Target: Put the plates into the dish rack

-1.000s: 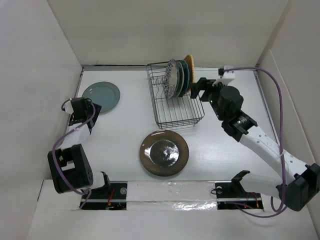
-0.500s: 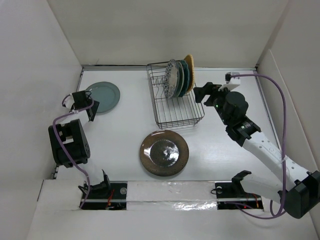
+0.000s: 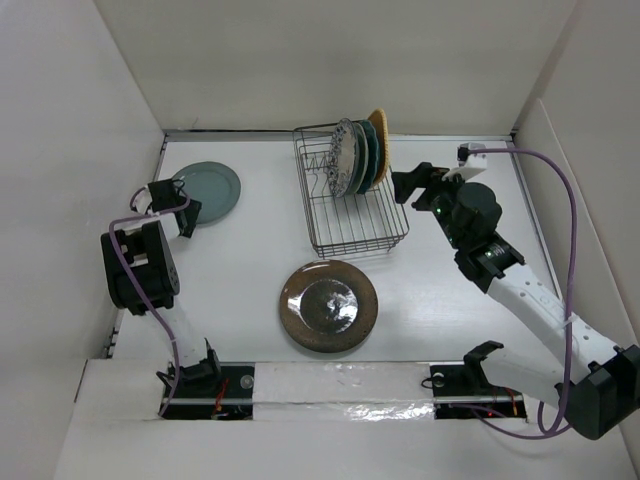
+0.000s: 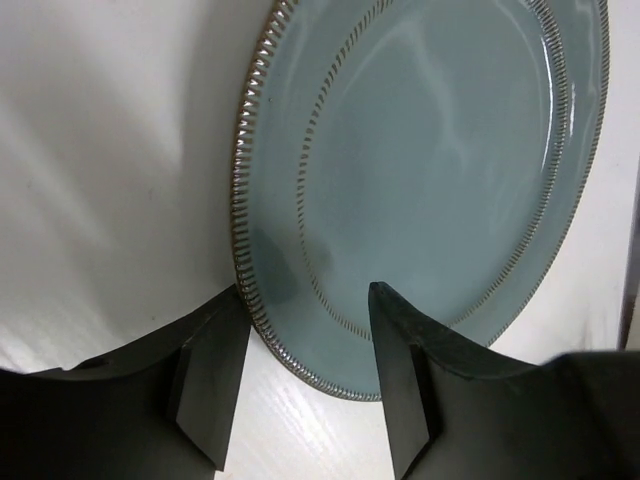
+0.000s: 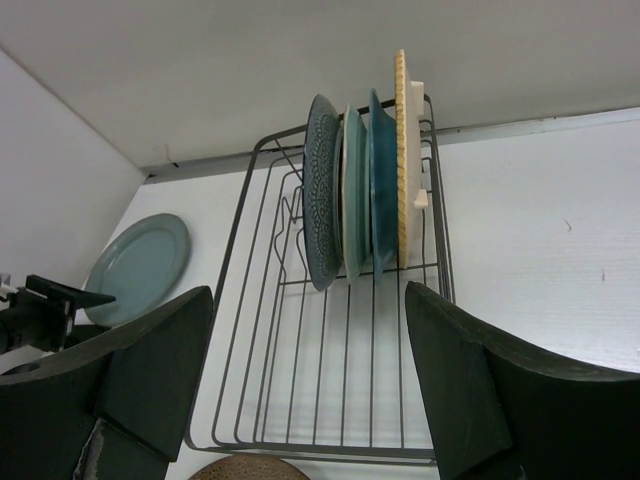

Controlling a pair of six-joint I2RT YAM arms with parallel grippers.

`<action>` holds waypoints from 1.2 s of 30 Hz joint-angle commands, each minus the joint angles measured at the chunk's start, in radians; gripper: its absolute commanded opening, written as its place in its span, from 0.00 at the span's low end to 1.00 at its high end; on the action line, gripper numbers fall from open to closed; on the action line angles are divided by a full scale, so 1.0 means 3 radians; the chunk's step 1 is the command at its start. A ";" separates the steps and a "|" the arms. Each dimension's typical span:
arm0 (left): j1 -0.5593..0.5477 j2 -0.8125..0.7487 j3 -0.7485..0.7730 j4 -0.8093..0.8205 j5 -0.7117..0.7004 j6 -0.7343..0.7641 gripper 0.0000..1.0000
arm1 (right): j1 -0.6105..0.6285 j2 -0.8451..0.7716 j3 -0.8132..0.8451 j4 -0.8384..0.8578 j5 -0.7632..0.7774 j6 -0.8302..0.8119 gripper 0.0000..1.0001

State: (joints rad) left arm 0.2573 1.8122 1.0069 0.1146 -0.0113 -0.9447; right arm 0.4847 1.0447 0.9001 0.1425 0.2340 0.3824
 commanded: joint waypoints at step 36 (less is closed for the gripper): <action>0.0052 -0.2098 -0.0518 0.0774 -0.0003 0.0930 0.00 | 0.0327 0.0122 0.0236 0.0108 -0.0447 -0.0043 0.32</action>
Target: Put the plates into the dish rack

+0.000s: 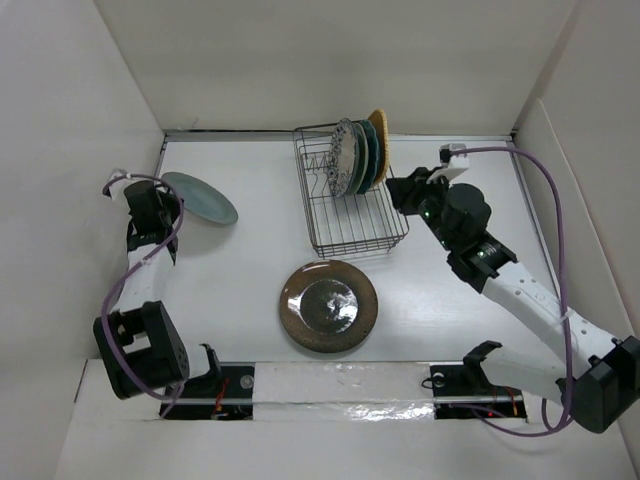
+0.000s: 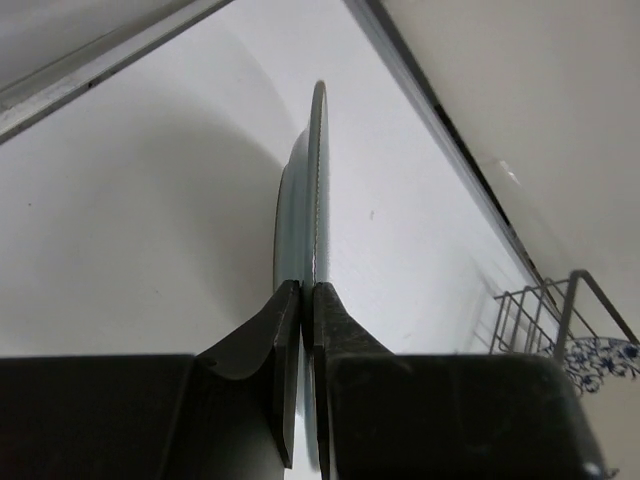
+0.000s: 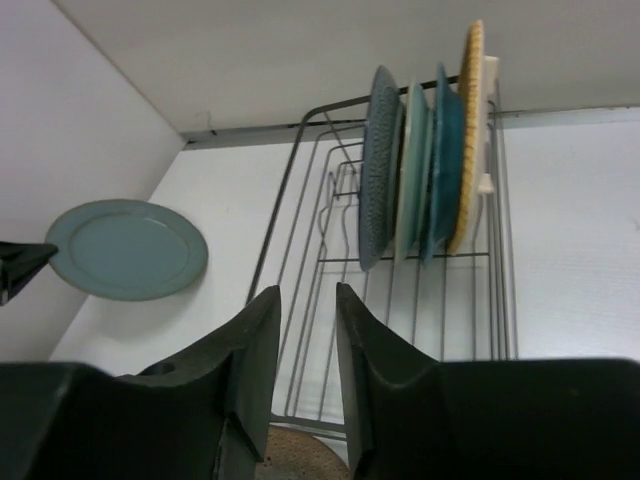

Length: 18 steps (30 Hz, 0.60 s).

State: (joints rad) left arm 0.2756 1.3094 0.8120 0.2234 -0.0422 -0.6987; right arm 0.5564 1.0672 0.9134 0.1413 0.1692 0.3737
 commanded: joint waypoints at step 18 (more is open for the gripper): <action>-0.0121 -0.1317 0.0152 0.0411 0.0917 -0.0217 0.00 | 0.0518 0.0982 0.0233 0.1035 -0.1218 0.0666 0.96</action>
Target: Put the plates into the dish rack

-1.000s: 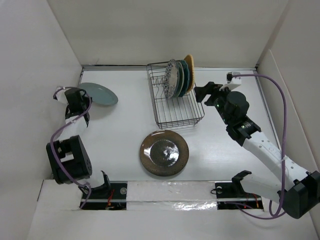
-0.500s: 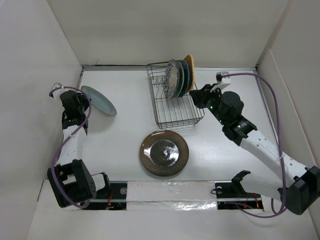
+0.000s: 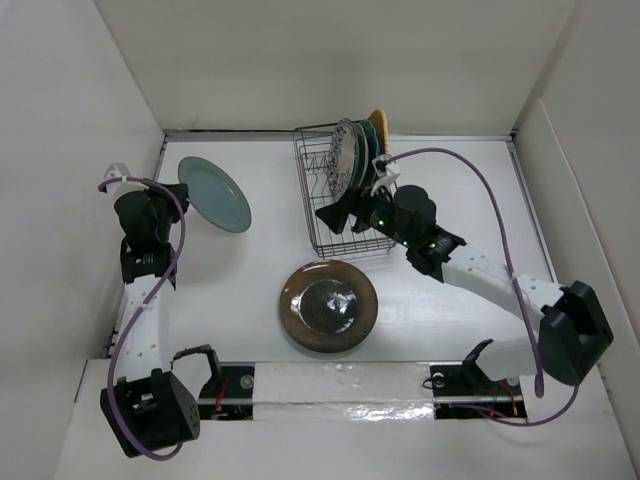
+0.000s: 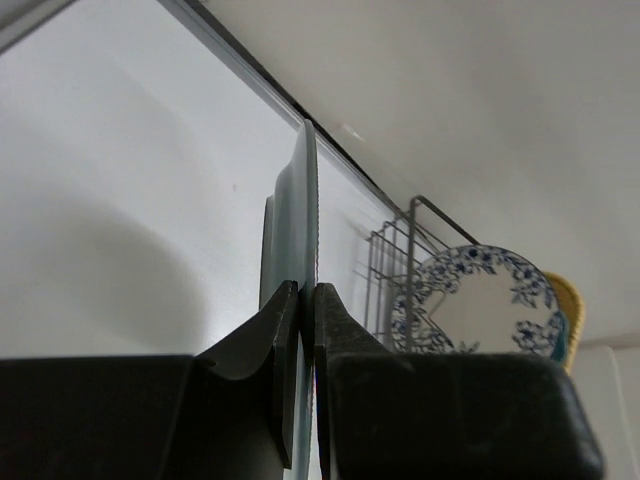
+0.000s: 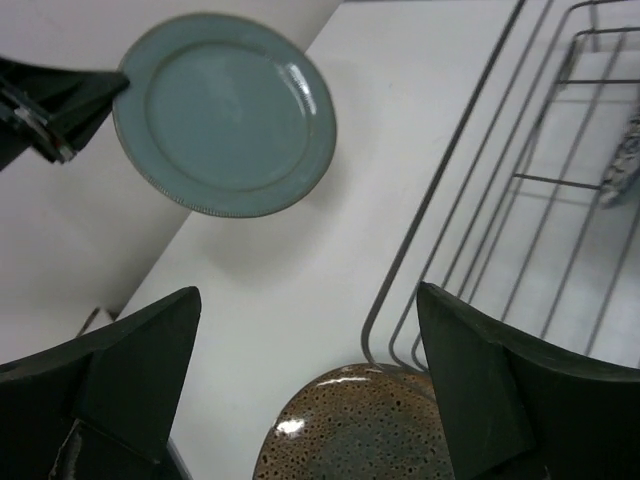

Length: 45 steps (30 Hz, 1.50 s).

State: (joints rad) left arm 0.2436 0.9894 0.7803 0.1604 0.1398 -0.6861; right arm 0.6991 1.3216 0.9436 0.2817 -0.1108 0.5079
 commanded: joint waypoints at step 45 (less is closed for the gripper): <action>-0.0152 -0.0762 0.0023 0.1480 0.1733 -0.1614 0.00 | -0.0086 0.1771 0.0628 0.3444 -0.1563 0.1922 0.33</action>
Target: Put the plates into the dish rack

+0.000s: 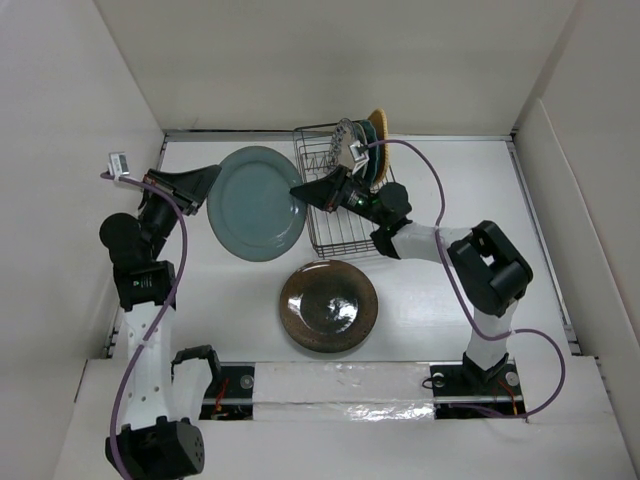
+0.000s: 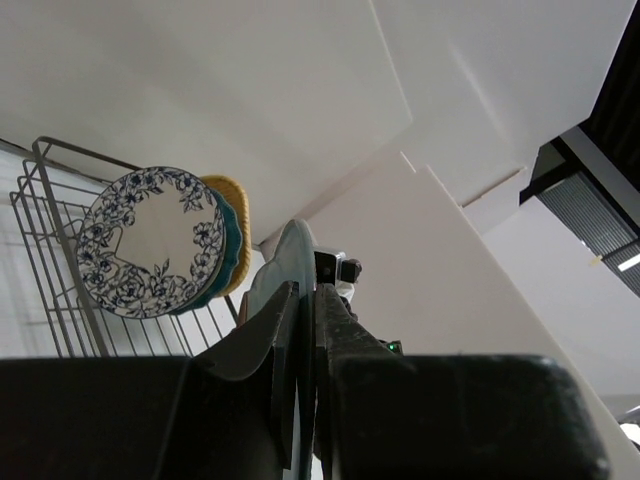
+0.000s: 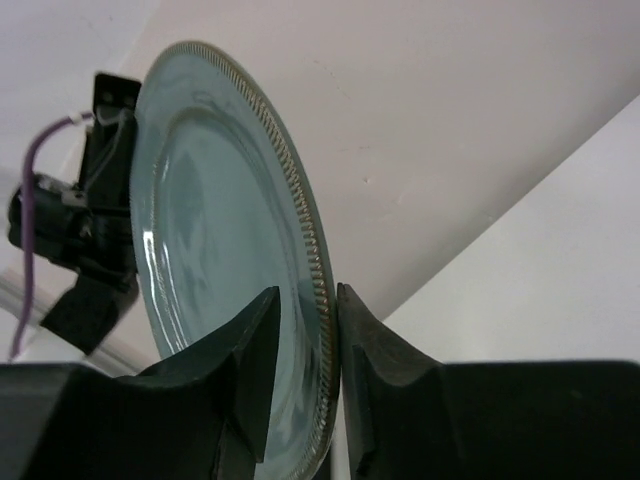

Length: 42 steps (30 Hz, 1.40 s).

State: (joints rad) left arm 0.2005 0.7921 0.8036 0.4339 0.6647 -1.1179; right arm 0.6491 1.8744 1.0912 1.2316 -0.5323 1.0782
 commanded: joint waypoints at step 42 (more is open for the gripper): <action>-0.0049 0.0065 -0.0167 -0.0398 -0.0160 0.0929 0.59 | -0.0757 -0.1283 0.0851 -0.2555 0.0700 -0.1436 0.00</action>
State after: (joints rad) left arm 0.2001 0.8497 0.7773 0.2981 0.5781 -0.8791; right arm 0.4229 1.5375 1.1847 0.4740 -0.4332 0.7128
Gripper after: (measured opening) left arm 0.593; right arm 0.163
